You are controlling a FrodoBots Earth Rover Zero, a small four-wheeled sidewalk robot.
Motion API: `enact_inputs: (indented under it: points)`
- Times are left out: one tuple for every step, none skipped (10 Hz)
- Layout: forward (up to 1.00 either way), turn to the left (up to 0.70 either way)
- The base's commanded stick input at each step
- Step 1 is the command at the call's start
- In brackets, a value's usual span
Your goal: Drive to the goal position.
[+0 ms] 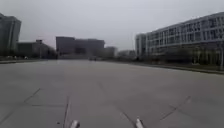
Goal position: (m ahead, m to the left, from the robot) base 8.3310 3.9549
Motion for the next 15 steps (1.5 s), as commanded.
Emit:
enact_inputs:
  points:
    - [1.0,0.02]
    - [1.0,0.02]
    - [1.0,0.02]
    - [1.0,0.02]
    - [1.0,0.02]
    - [1.0,0.02]
    - [1.0,0.02]
    - [1.0,0.02]
    - [1.0,0.02]
    - [1.0,0.02]
    - [1.0,0.02]
    - [1.0,0.02]
    - [1.0,0.02]
    - [1.0,0.02]
    - [1.0,0.02]
